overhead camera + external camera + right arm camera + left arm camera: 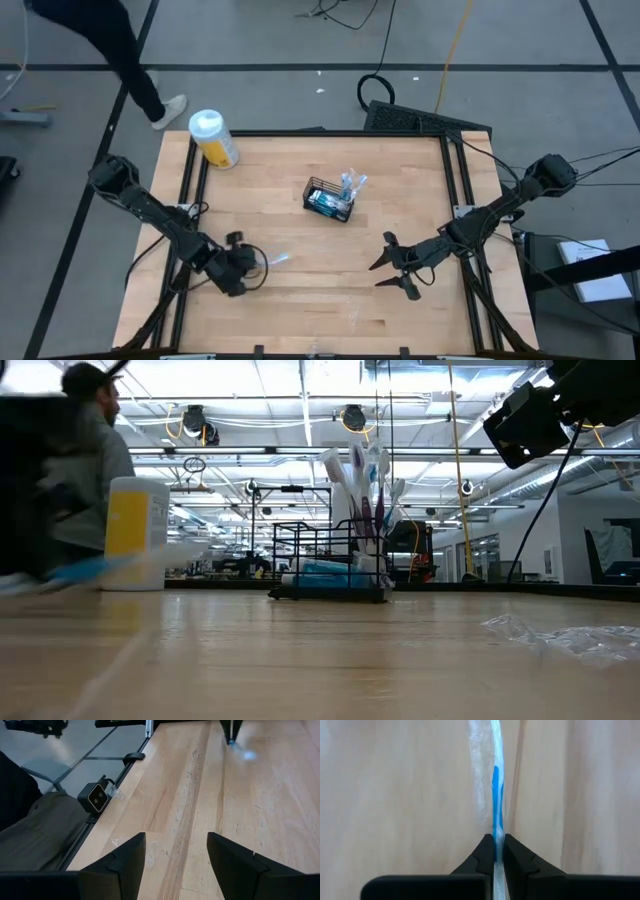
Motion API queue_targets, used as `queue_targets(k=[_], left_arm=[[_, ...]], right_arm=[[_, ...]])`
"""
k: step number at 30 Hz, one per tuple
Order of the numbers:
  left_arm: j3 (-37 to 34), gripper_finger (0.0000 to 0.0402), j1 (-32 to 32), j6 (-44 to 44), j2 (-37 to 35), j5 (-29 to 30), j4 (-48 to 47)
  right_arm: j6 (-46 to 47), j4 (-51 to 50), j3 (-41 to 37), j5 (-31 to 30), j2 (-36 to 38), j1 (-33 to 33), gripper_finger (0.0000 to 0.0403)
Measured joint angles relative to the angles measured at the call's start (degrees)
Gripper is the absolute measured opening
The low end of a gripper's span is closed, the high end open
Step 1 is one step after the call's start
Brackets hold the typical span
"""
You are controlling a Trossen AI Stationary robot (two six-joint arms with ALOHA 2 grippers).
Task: Pick & Place toothbrushing station
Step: Put the blue toothbrush into the wire organizer
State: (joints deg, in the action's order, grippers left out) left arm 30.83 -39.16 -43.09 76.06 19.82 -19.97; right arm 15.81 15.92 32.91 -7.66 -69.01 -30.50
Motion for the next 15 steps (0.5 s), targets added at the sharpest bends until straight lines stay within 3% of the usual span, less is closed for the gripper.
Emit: queue_targets(k=[3, 8, 11, 15], left_arm=[[-0.13, 0.0016, 2.06, 5.65, -0.07, 5.39, 7.27], [-0.24, 0.0016, 5.66, 14.06, 0.07, 8.61, 15.76], [-0.24, 0.0016, 7.70, 19.95, 1.32, 8.76, 23.61], [-0.09, 0.0016, 10.06, 28.51, 4.55, 8.92, 37.05]], right_arm=[[0.00, -0.03, -0.01, 0.00, 0.00, 0.00, 0.0205], [0.20, -0.20, -0.01, -0.04, 0.00, -0.28, 0.0205], [0.05, -0.15, -0.01, -0.29, 0.00, -0.73, 0.0205], [-1.27, -0.37, -0.02, -5.70, 0.00, -2.12, 0.0205]])
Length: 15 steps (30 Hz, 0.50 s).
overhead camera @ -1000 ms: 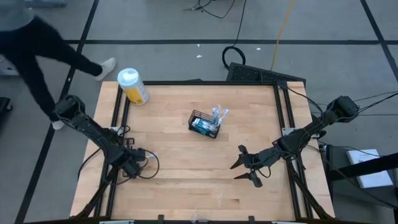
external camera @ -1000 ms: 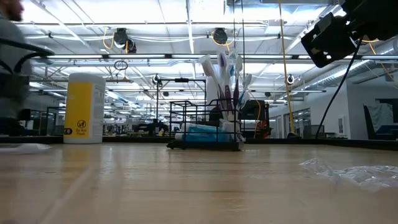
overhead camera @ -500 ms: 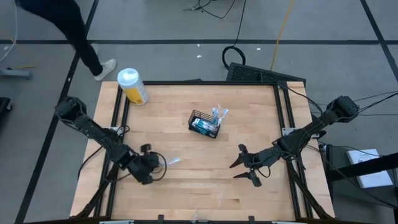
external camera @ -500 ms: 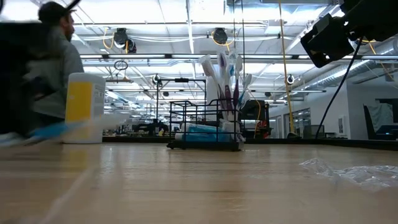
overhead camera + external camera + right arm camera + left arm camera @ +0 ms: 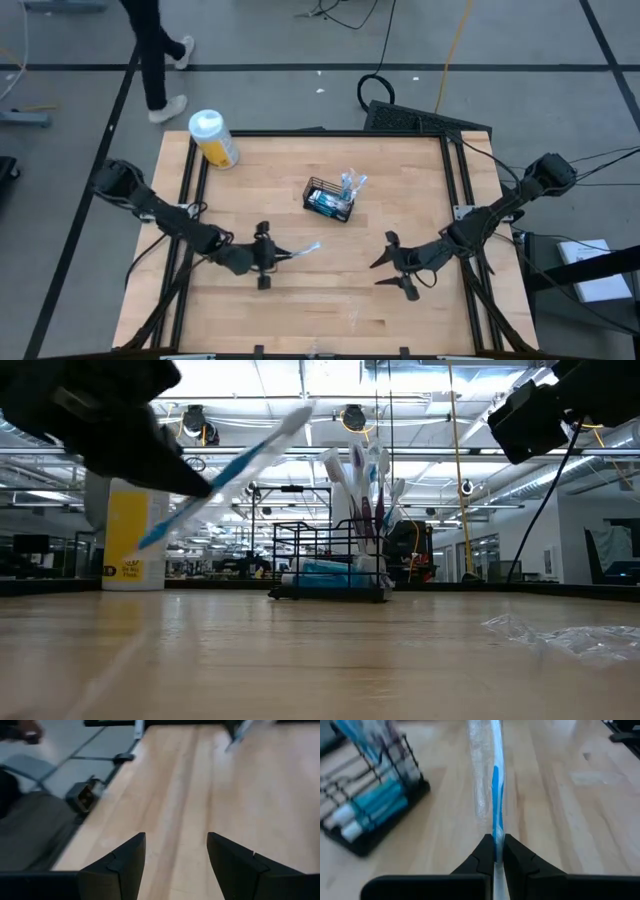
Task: Pick & Place toothbrushing station
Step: Put the blue toothbrush into the wire organizer
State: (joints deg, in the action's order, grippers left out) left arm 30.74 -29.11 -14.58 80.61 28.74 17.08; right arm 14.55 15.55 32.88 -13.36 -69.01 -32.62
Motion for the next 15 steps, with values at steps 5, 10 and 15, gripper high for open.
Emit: queue_targets(k=[5, 10, 15], left_arm=[[-0.04, 0.0016, 3.23, 9.75, 7.84, -2.25, 19.66], [-0.04, 0.0016, 7.39, 14.65, 16.34, -7.77, 37.56], [0.00, 0.0016, 11.00, 17.38, 21.63, -13.01, 51.42]], right_arm=[[-5.15, 1.96, 0.00, -11.71, -0.02, -1.97, 0.0205], [-15.62, 13.02, 0.00, -16.84, -0.02, -2.36, 0.0205], [-23.60, 23.38, -0.56, -16.52, -0.02, -1.36, 0.0205]])
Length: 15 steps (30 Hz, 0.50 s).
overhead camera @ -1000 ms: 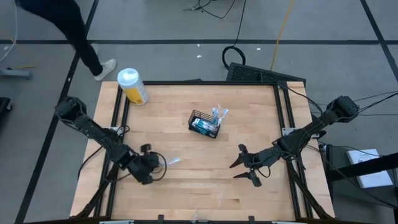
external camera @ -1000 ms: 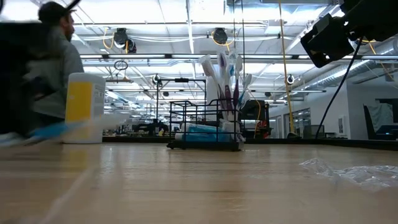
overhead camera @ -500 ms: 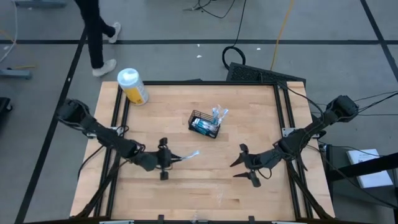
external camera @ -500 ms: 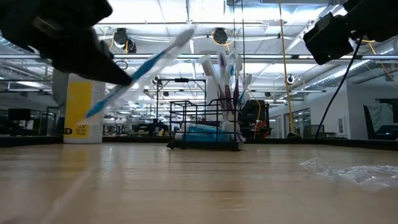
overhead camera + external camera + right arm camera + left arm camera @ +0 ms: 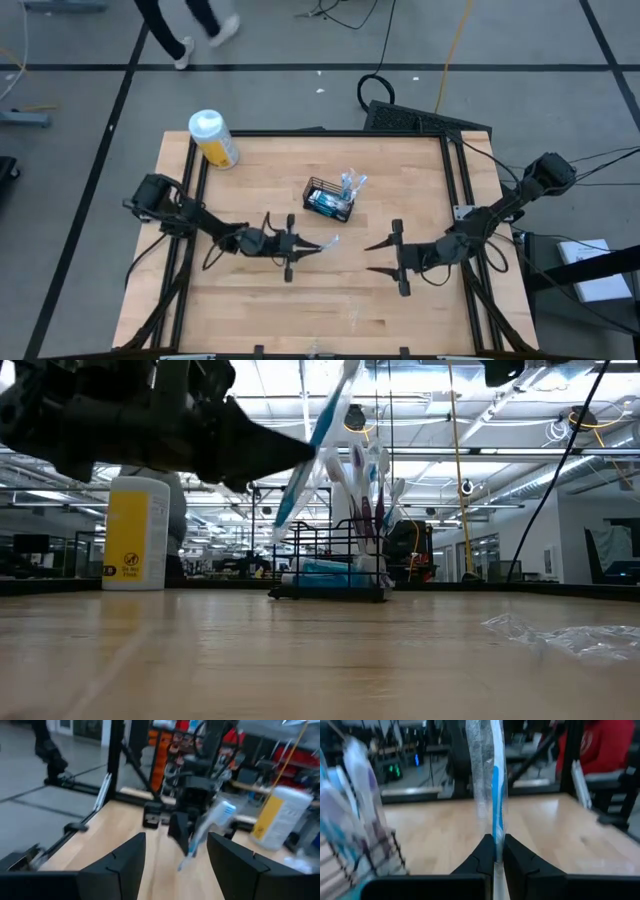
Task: Pick & Place toothbrushing station
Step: Put the blue toothbrush into the wire organizer
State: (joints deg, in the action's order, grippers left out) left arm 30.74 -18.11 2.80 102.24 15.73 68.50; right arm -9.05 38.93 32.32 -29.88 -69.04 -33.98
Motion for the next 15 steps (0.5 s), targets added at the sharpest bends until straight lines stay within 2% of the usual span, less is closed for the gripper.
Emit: queue_targets(k=[4, 10, 15], left_arm=[[0.07, 0.0016, 2.50, 1.35, 1.69, -2.73, 7.07], [0.83, 0.0016, 5.19, 2.04, 1.83, -6.88, 9.50], [2.61, 0.0016, 6.52, 2.25, 1.81, -8.87, 8.63]], right_arm=[[-1.58, 9.84, -5.22, 0.52, 0.00, 2.38, 0.0205], [3.00, 30.87, -16.80, 8.65, 0.00, 10.30, 0.0205], [6.07, 32.92, -17.94, 16.63, -0.12, 16.41, 0.0205]])
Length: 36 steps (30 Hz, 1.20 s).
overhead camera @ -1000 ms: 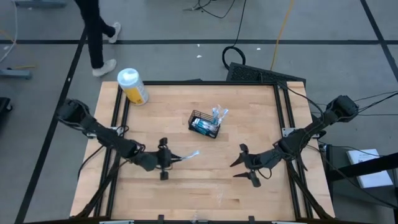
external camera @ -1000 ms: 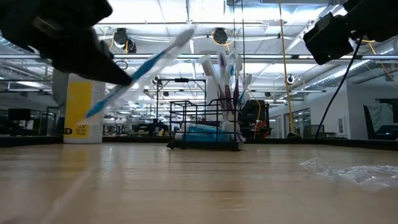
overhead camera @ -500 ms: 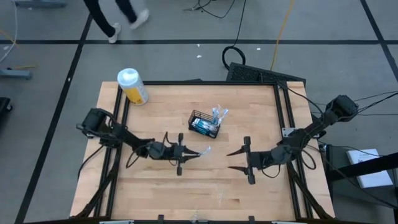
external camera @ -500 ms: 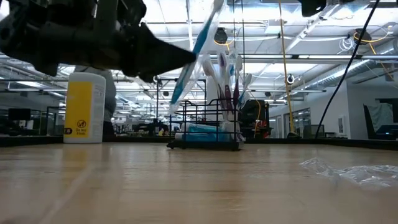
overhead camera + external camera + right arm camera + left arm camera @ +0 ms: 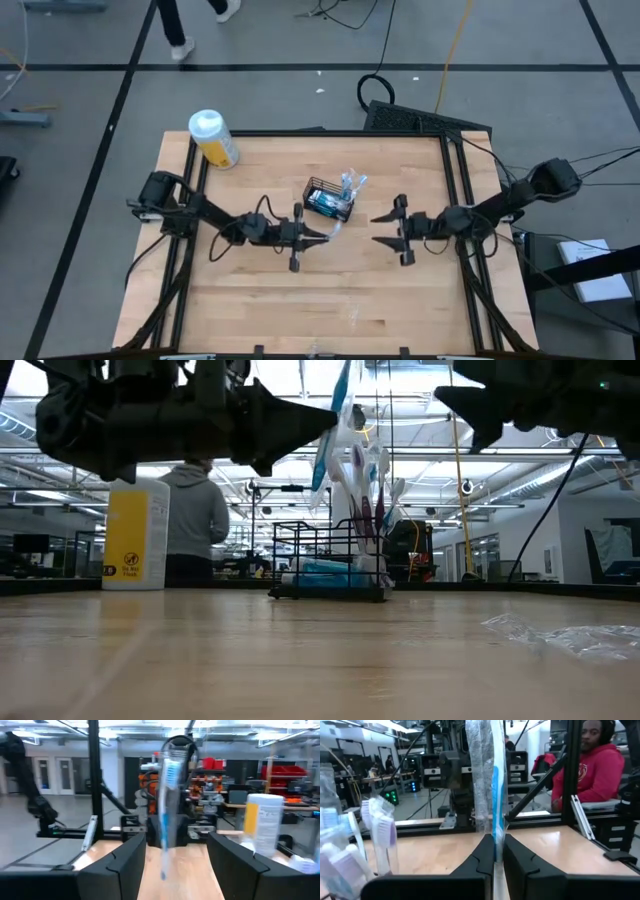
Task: Pick & Place toothbrushing station
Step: Put the blue toothbrush into the wire organizer
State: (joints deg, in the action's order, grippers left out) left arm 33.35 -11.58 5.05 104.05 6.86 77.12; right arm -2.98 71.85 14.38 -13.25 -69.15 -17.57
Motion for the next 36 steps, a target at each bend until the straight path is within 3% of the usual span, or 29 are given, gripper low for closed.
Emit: queue_targets(k=[4, 12, 20, 32, 36], left_arm=[[2.11, 0.0016, 1.39, 0.27, -0.04, -2.00, -2.26], [4.69, 0.0016, 3.38, 0.52, -0.07, -4.00, -6.12], [4.76, 0.0016, 3.97, -0.48, 1.34, -4.45, -6.37], [8.51, 0.0016, 4.38, -2.26, 5.62, -6.66, -6.97], [8.54, 0.0016, 4.45, -2.33, 5.51, -6.71, -6.75]], right_arm=[[-0.09, -0.98, 3.83, 6.05, -2.97, 2.63, 0.0205], [0.90, 1.24, 7.31, 11.82, -9.92, 5.80, 0.0205], [1.79, 3.08, 7.79, 12.06, -10.48, 8.03, 0.0205], [2.60, -1.84, 12.14, 16.38, -10.48, 10.85, 0.0205], [2.75, -1.88, 12.24, 16.36, -10.48, 10.85, 0.0188]])
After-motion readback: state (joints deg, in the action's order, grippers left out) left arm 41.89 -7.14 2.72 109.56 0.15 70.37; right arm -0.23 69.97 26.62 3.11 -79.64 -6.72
